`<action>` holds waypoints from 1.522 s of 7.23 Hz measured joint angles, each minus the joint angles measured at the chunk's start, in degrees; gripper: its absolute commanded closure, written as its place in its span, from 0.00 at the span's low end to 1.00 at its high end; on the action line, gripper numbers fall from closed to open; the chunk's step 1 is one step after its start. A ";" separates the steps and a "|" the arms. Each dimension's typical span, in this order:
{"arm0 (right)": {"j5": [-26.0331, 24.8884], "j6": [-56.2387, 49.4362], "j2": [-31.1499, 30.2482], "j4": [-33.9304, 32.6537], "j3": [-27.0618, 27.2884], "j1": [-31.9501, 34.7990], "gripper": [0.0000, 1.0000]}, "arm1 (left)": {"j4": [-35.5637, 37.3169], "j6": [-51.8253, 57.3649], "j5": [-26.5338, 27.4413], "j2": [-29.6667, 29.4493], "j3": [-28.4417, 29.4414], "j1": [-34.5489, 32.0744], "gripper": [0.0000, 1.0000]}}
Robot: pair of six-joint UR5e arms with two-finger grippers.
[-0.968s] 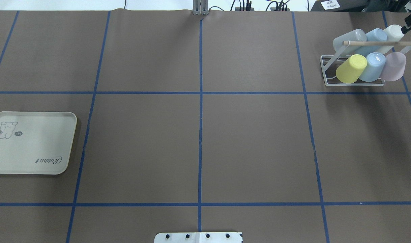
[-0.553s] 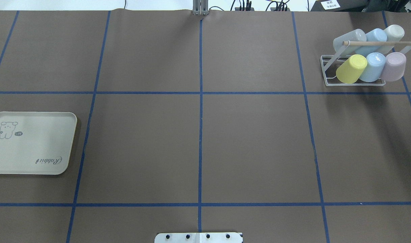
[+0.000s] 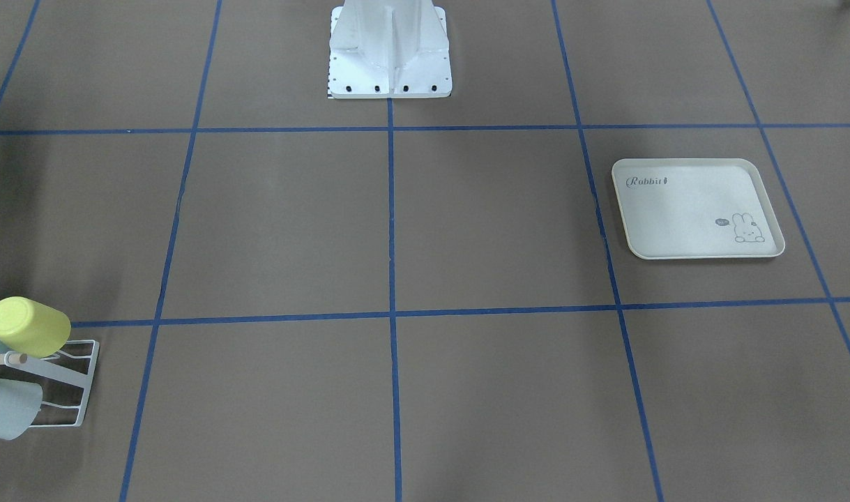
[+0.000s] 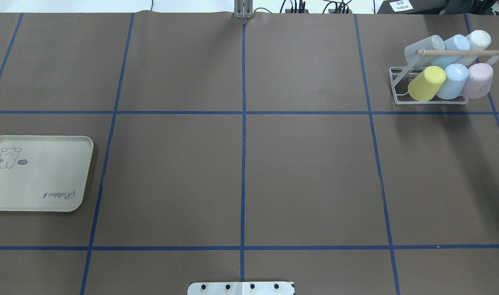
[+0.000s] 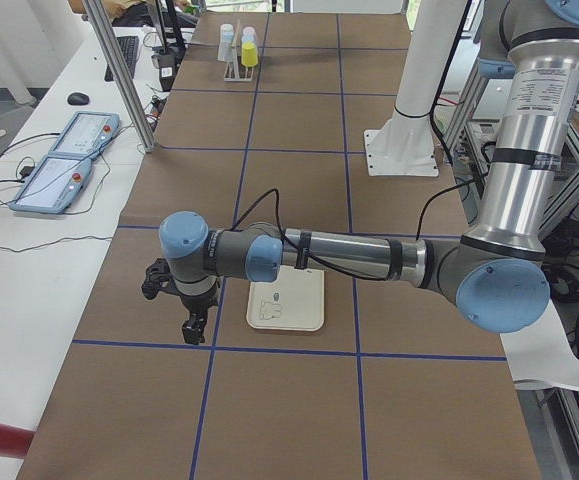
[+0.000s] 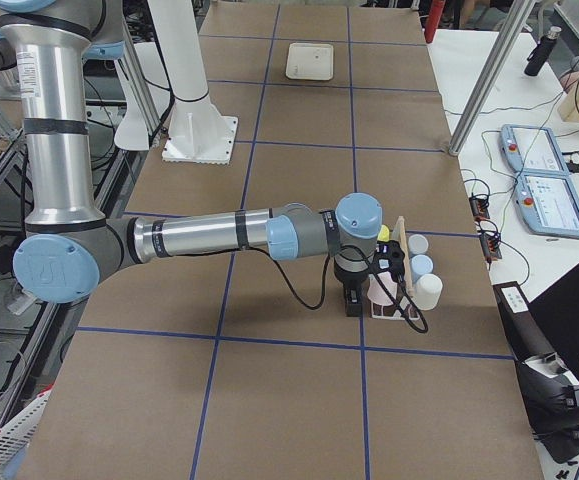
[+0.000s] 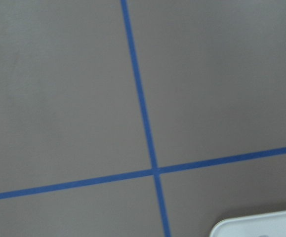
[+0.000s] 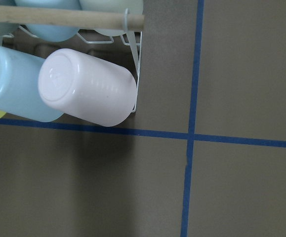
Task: Transfer IKEA cup to right arm and place on rack
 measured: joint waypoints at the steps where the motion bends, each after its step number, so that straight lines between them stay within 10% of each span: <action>1: 0.20 0.19 -0.15 -0.04 0.22 0.00 0.01 | 1.75 0.47 -1.09 2.24 -2.49 -0.20 0.00; 11: 0.41 0.54 -0.54 0.09 -0.88 -0.22 0.01 | 2.20 0.19 -5.68 10.22 -11.63 -0.40 0.00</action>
